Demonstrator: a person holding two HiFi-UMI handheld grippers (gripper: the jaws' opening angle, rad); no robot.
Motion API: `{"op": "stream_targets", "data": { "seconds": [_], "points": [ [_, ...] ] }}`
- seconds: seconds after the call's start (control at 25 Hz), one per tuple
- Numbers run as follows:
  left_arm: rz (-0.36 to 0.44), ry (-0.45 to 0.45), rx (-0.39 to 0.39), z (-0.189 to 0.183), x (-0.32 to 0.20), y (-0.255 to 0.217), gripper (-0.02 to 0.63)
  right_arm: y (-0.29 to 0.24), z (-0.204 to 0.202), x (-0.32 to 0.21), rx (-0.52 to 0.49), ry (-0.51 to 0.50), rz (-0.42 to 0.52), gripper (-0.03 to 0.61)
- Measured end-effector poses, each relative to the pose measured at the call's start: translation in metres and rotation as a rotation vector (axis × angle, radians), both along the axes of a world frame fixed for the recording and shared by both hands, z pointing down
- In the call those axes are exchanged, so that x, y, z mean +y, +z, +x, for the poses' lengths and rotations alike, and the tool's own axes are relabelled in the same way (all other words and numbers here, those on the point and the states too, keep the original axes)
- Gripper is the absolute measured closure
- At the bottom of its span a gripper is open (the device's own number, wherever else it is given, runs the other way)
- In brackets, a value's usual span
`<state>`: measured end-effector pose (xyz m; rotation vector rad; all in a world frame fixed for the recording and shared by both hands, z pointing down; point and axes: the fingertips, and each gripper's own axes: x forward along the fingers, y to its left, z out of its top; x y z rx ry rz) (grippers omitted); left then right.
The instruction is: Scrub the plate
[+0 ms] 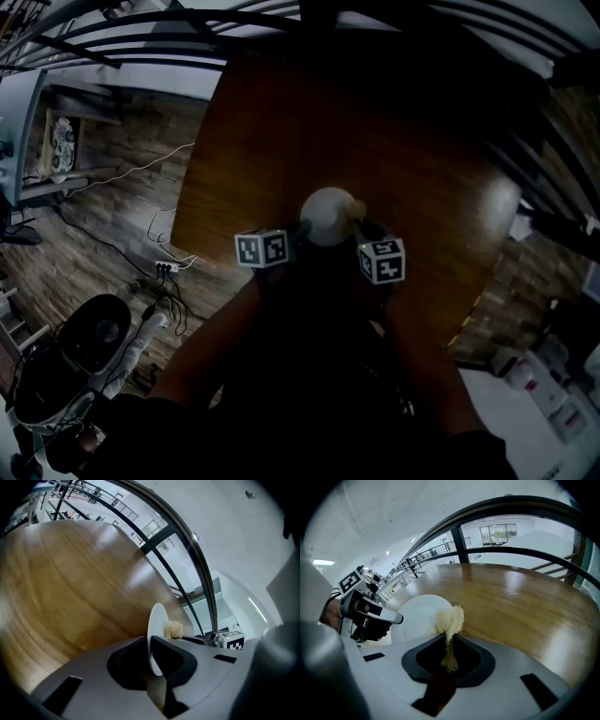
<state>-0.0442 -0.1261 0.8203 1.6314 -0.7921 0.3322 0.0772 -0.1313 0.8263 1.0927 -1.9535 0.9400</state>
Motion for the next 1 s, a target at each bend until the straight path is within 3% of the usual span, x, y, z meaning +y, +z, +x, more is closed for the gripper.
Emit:
{"op": "stream_targets", "data": {
  "seconds": [0.32, 0.6, 0.8, 1.0],
  "points": [
    [-0.012, -0.039, 0.146, 0.007, 0.003, -0.017, 0.594, -0.003, 0.000, -0.003, 0.002, 0.004, -0.001, 0.522],
    [0.013, -0.030, 0.172, 0.012, 0.008, -0.028, 0.594, -0.023, -0.001, -0.005, -0.001, -0.016, 0.035, 0.522],
    [0.068, 0.017, 0.172, 0.026, 0.006, -0.049, 0.594, -0.056, -0.010, -0.023, 0.000, -0.068, 0.121, 0.522],
    [0.124, 0.070, 0.105, 0.027, 0.000, -0.062, 0.594, -0.101, -0.034, -0.033, -0.013, -0.142, 0.195, 0.522]
  ]
}}
